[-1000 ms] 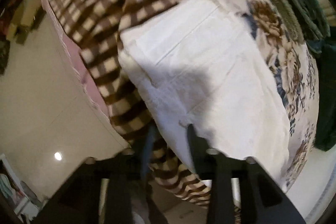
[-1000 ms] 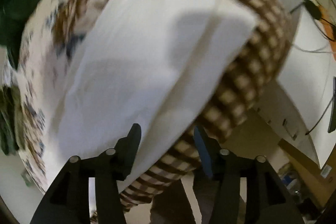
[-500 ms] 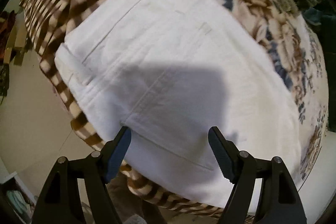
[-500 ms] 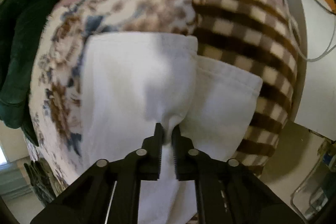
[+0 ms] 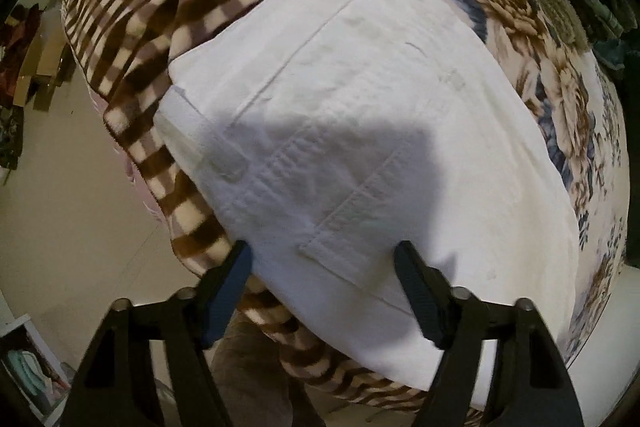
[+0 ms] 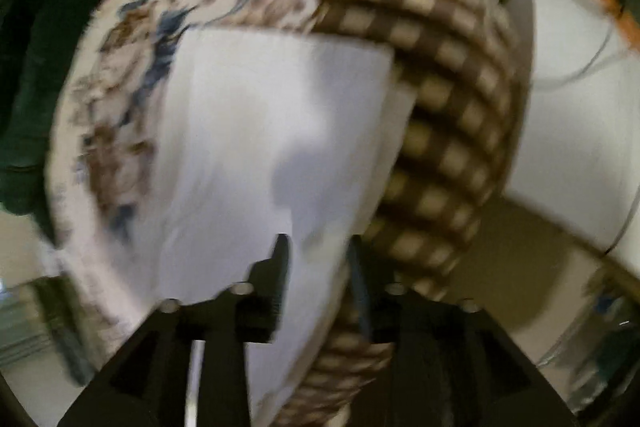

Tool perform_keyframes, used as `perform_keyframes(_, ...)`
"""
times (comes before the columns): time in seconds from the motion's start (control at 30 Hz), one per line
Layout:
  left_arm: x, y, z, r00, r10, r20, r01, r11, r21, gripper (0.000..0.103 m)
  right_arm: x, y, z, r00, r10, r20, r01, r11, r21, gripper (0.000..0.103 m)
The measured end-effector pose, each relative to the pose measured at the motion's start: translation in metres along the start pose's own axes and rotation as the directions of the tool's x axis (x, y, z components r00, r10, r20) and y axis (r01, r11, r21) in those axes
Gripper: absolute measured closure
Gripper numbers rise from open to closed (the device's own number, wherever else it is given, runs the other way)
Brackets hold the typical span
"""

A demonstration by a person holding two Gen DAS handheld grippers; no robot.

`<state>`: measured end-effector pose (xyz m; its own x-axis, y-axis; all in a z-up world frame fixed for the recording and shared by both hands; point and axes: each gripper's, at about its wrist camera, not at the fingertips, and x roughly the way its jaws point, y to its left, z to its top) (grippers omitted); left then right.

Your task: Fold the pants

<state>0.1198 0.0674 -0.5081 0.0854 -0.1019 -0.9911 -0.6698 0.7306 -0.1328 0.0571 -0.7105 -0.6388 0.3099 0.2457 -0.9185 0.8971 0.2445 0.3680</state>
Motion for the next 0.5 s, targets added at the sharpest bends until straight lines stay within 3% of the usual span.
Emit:
perform_keyframes(0.03,0.003,0.004,0.000,1.000,0.004,0.003,-0.004,1.000,-0.008,0.061,0.004,-0.002,-0.009,1.000,0.018,-0.025,-0.018,1.000,0.015,0.054)
perform_keyframes(0.07,0.005,0.011,0.001,1.000,-0.012,0.010,0.013,1.000,-0.027,0.085,0.008,-0.005,-0.016,0.998,0.036,-0.047,-0.034,0.999,0.033,0.054)
perform_keyframes(0.17,0.006,0.012,-0.001,0.998,-0.036,0.051,0.037,0.999,-0.026,0.102,0.021,-0.011,-0.034,0.992,0.104,-0.076,-0.098,0.992,0.084,0.054)
perform_keyframes(0.2,0.001,0.011,0.000,0.997,-0.026,0.072,0.026,1.000,-0.008,0.102,0.023,-0.008,-0.039,0.993,0.108,-0.049,-0.103,0.991,0.082,0.070)
perform_keyframes(0.23,-0.004,0.012,0.000,0.996,-0.022,0.089,0.022,1.000,0.001,0.103,0.025,-0.003,-0.044,0.996,0.083,-0.031,-0.081,0.995,0.062,0.097)
perform_keyframes(0.37,-0.033,0.023,0.011,0.988,-0.024,0.154,0.022,1.000,0.019,0.103,0.009,0.021,-0.052,0.999,0.031,0.035,-0.030,0.999,-0.029,0.098)
perform_keyframes(0.5,-0.039,0.045,0.015,0.991,-0.064,0.119,0.066,0.998,-0.014,0.101,-0.015,0.037,-0.050,0.998,0.042,0.039,-0.039,0.996,-0.074,0.099)
